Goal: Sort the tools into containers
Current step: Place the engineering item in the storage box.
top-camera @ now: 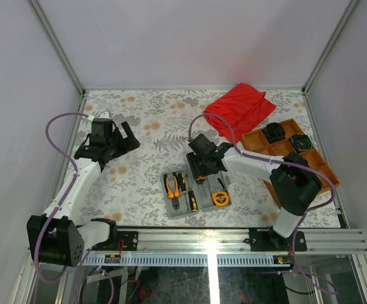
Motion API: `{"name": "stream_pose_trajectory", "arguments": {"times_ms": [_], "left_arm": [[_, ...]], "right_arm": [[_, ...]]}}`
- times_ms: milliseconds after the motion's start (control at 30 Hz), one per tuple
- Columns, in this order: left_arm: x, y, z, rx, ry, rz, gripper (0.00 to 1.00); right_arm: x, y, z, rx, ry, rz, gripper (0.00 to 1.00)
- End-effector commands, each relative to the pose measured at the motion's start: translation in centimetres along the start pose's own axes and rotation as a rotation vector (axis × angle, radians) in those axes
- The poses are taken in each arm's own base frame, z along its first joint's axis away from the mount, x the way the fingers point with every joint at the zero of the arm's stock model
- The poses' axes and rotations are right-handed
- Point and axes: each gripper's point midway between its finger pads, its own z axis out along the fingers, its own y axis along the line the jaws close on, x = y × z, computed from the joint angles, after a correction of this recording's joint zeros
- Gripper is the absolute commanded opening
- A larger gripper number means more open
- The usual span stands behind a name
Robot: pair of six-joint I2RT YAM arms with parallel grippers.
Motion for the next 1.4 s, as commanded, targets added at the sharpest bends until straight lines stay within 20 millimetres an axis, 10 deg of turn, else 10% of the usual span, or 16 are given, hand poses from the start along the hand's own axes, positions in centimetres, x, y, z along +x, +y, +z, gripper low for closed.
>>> {"name": "stream_pose_trajectory", "arguments": {"times_ms": [0,333,467,1367], "left_arm": [[-0.9,-0.4,0.3,0.028,-0.034,-0.002,0.88],[-1.1,-0.7,0.1,0.041,-0.041,0.0,0.89],[-0.9,-1.6,-0.1,0.084,-0.025,-0.007,0.92],[1.5,0.1,-5.7,0.035,-0.036,-0.08,1.0]], "right_arm": [[-2.4,-0.3,-1.3,0.039,-0.094,0.008,0.58],[-3.6,-1.0,-4.9,0.04,-0.203,-0.019,0.7],[-2.6,-3.1,-6.1,0.119,-0.233,0.003,1.0],[0.3,-6.7,-8.3,0.087,-0.273,0.203,0.99]]}}
